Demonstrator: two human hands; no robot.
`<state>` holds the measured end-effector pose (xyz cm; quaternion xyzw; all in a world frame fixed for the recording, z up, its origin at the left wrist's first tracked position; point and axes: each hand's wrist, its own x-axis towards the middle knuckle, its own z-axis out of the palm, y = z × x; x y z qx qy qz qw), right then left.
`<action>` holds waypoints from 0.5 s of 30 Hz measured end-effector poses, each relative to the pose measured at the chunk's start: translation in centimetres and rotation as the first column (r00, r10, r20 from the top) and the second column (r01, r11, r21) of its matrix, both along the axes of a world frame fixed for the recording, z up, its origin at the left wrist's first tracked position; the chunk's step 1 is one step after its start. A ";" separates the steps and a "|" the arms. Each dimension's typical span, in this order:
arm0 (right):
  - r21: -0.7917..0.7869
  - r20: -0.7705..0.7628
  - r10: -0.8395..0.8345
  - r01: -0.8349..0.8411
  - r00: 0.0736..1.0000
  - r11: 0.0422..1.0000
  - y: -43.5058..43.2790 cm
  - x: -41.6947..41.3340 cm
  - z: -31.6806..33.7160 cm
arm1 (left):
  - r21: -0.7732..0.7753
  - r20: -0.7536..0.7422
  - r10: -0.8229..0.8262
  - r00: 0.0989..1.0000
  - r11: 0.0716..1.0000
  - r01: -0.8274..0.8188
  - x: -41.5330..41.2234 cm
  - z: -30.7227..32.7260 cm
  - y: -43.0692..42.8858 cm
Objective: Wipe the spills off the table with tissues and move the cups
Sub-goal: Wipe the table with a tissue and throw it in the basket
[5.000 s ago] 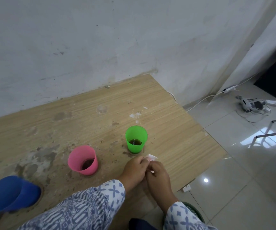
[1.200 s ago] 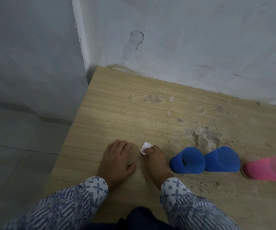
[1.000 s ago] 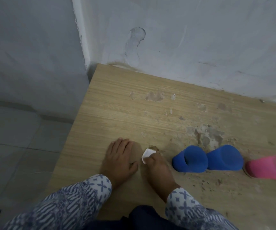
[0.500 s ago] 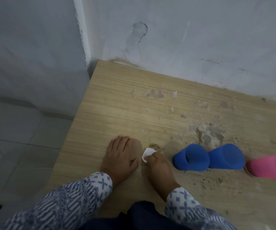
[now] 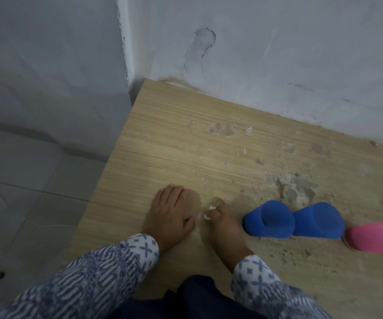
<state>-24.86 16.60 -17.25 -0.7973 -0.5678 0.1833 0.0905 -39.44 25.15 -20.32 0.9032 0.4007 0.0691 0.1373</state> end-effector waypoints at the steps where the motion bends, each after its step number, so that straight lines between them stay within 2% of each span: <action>1: 0.023 0.001 -0.019 0.019 1.000 1.000 -0.8 -0.1 -0.1 | 0.000 -0.001 0.000 1.000 1.000 0.000 0.0 0.0 0.0; 6: 0.007 -0.063 -0.076 0.076 0.995 0.997 0.3 0.5 -0.2 | 0.006 0.002 0.006 1.000 1.000 -0.006 0.0 -0.2 0.1; 10: 0.032 -0.027 -0.063 0.064 0.998 0.997 3.5 1.4 -0.4 | 0.009 0.000 -0.004 1.000 1.000 0.004 0.0 -0.2 0.1; 15: 0.084 -0.022 -0.036 0.038 0.999 0.996 -0.6 0.1 -0.5 | 0.003 0.004 -0.001 1.000 1.000 0.001 0.0 -0.1 0.1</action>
